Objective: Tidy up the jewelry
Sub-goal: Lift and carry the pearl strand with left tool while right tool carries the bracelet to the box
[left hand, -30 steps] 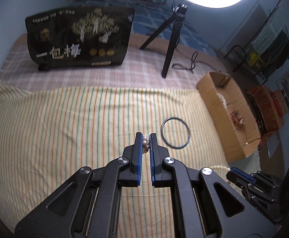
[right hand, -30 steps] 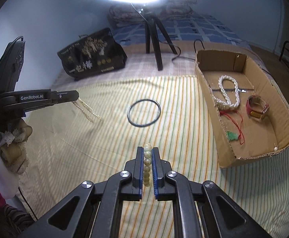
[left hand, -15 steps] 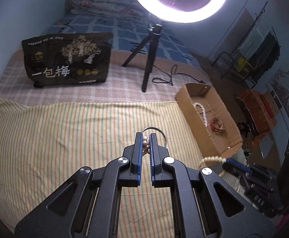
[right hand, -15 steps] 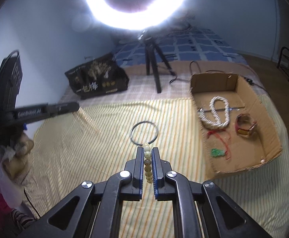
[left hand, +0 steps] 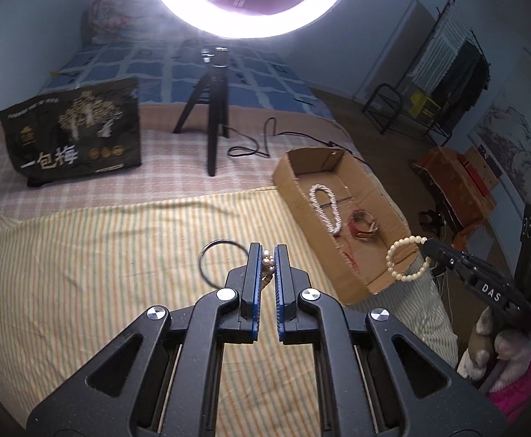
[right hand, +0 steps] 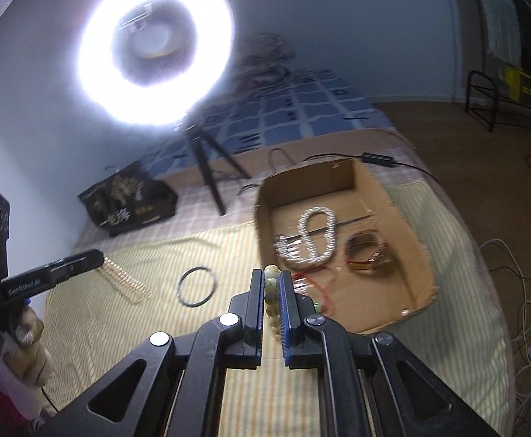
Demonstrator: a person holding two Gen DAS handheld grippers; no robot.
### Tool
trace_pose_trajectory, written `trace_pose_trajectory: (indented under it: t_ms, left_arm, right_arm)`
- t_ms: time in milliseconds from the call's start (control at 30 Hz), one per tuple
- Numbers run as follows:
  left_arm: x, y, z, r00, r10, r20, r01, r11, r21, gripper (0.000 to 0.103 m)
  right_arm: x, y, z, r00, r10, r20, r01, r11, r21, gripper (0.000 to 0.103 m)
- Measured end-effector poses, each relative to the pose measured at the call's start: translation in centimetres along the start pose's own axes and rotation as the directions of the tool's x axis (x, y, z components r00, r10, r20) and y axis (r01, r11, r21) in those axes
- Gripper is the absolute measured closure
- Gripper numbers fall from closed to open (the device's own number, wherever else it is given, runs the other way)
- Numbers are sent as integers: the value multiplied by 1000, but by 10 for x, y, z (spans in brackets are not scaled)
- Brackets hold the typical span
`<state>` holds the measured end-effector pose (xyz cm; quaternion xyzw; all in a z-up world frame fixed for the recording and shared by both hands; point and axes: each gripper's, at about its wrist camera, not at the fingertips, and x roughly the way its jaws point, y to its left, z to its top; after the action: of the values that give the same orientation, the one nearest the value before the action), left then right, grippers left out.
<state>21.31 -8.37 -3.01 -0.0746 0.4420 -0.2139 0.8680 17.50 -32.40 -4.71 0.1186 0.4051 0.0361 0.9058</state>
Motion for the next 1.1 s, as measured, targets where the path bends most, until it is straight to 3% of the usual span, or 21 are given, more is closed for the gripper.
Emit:
trace_pose_trajectory:
  t_ms: [467,1100]
  left_arm:
    - [38,-55,32,999,-34,-1,34,996,83,99]
    - [122,-131,81,999,-49,-20,52,982,181,99]
  right_arm:
    - [0,-46,11,999,-49,17,48,997,67,98]
    - [13,-57,12,999,-40,-8,40,996,84,98]
